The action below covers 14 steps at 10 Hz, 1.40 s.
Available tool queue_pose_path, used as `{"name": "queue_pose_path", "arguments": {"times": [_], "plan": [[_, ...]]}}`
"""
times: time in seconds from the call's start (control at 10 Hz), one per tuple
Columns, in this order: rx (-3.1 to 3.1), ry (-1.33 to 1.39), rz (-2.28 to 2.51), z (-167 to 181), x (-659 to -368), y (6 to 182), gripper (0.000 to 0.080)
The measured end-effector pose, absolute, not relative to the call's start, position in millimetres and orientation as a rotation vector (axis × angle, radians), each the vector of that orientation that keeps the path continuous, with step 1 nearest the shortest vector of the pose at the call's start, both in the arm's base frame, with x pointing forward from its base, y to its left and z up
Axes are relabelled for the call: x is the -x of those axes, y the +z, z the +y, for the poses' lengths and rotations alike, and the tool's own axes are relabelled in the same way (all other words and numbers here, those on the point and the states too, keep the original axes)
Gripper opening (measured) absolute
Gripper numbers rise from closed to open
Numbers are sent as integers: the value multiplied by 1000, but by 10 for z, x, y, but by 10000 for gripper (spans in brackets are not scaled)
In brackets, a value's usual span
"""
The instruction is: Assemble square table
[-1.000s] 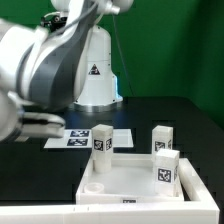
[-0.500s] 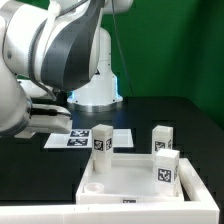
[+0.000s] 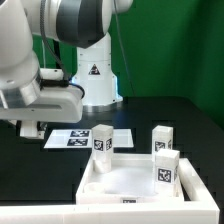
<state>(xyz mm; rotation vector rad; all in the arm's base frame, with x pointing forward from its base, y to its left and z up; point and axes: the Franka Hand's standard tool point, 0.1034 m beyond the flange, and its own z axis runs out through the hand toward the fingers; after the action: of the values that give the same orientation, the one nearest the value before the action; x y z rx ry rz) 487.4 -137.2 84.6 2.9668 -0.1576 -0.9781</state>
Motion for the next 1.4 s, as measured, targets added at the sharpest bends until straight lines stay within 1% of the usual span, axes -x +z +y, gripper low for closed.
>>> {"name": "queue_pose_path", "arguments": {"times": [0.2, 0.3, 0.4, 0.5, 0.6, 0.7, 0.8, 0.9, 1.0, 1.1, 1.2, 1.4], "plan": [[-3030, -703, -157, -1374, -4997, 845, 287], [-3066, -591, -199, -1271, -5096, 870, 287], [-3101, -466, -245, -1086, -5255, 930, 287], [-3113, -328, -236, -1032, -5342, 962, 287], [-3114, -243, -227, -1016, -5362, 989, 287], [-3099, -85, -215, -1056, -5421, 989, 287], [-3074, 79, -205, -1089, -5427, 983, 287], [-3053, 175, -200, -1092, -5399, 970, 287], [-3043, 257, -198, -989, -5516, 1017, 287], [-3021, 406, -165, -825, -5713, 1129, 287], [-2990, 557, -154, -697, -5834, 1219, 287], [-2945, 643, -134, -721, -5777, 1178, 287]]}}
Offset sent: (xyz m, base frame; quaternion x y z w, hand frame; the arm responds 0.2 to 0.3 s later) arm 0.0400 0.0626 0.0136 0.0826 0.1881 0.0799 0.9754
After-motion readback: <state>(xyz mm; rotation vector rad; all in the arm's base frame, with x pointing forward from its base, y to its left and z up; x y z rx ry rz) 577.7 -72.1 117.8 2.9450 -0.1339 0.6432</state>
